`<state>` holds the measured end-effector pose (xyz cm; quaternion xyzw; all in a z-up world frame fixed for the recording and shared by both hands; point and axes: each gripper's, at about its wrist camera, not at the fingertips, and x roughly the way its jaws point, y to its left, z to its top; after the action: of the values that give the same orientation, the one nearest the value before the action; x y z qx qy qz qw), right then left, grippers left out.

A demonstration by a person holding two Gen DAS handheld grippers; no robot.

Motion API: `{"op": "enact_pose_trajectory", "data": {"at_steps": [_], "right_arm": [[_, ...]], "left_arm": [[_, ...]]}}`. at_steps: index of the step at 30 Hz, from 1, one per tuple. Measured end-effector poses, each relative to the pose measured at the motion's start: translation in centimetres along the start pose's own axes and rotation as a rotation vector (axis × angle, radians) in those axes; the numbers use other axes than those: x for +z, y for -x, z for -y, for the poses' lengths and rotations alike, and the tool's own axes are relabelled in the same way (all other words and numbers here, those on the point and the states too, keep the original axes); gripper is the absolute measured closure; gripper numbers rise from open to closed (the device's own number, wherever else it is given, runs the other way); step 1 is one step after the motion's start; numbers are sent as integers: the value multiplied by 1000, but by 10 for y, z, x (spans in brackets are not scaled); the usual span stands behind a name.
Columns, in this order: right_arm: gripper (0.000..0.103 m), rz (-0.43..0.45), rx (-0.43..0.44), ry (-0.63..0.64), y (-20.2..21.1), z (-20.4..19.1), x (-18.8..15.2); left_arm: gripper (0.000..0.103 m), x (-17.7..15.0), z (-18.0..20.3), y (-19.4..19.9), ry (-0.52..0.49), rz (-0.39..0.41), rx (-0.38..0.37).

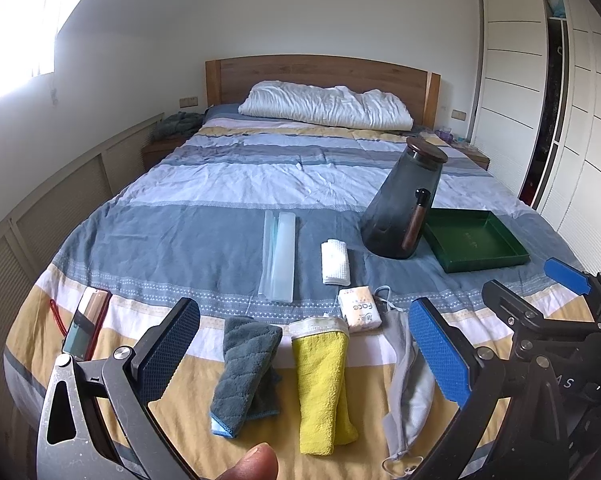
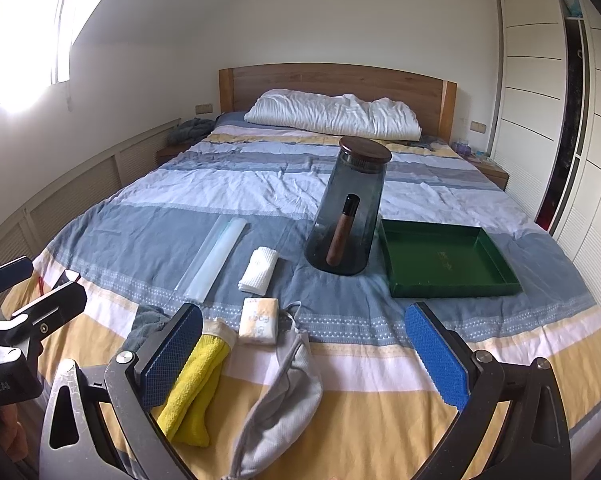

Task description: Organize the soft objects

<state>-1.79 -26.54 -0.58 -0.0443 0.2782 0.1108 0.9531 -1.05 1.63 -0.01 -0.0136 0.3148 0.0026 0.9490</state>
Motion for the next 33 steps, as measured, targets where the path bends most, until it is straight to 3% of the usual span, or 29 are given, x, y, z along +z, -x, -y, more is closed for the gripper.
{"op": "enact_pose_trajectory", "data": {"at_steps": [33], "right_arm": [[0,-19,-1,26,-4,-7,-4]], "left_arm": [[1,-3,-5,2,7,-5,22]]}}
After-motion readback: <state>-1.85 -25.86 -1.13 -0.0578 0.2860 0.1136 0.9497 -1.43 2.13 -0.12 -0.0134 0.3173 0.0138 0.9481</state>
